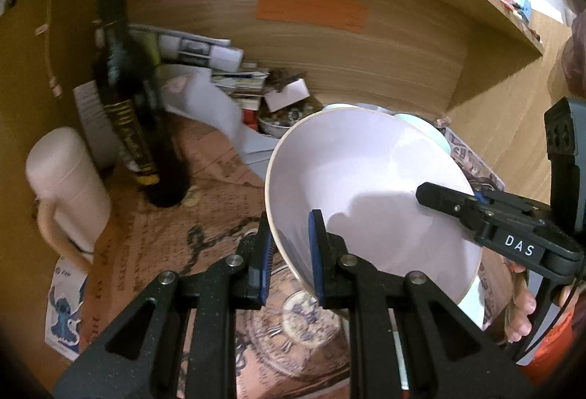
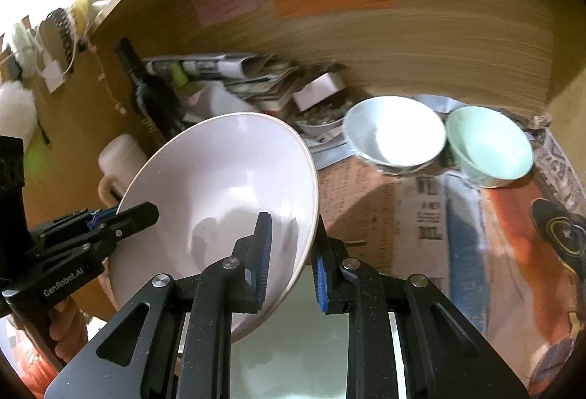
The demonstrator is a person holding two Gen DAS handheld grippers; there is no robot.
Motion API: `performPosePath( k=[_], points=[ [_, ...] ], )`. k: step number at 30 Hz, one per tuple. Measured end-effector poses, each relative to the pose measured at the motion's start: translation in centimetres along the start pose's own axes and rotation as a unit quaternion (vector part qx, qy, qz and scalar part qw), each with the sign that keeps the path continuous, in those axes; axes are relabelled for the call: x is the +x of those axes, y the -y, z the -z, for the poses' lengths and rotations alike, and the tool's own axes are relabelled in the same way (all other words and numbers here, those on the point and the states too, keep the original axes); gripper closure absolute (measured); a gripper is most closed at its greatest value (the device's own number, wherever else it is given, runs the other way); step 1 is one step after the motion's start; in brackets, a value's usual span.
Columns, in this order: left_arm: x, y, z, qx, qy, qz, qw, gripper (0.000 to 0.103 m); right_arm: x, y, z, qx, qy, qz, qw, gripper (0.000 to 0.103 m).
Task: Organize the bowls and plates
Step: 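Lift the pale pink bowl with both tools over the plate stack, then lower the pale pink bowl onto the mint green plate with both tools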
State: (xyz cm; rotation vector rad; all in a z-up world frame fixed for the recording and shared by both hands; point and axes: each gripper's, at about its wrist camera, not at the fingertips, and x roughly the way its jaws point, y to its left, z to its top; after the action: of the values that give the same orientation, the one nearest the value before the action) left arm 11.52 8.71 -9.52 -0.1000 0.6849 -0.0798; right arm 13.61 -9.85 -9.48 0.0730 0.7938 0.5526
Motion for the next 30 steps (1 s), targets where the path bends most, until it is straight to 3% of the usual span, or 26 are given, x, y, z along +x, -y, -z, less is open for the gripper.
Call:
performPosePath(
  k=[16,30],
  points=[
    [-1.7,-5.0,3.3,-0.035,-0.010,-0.038,0.9986,0.085,3.8,-4.4,1.3,-0.038,-0.059,-0.026,0.997,0.084],
    [0.3,-7.6,5.9,-0.053,-0.053,-0.053,0.9958,0.085,7.6,-5.6,2.6,-0.062,-0.116,-0.015,0.991,0.084]
  ],
)
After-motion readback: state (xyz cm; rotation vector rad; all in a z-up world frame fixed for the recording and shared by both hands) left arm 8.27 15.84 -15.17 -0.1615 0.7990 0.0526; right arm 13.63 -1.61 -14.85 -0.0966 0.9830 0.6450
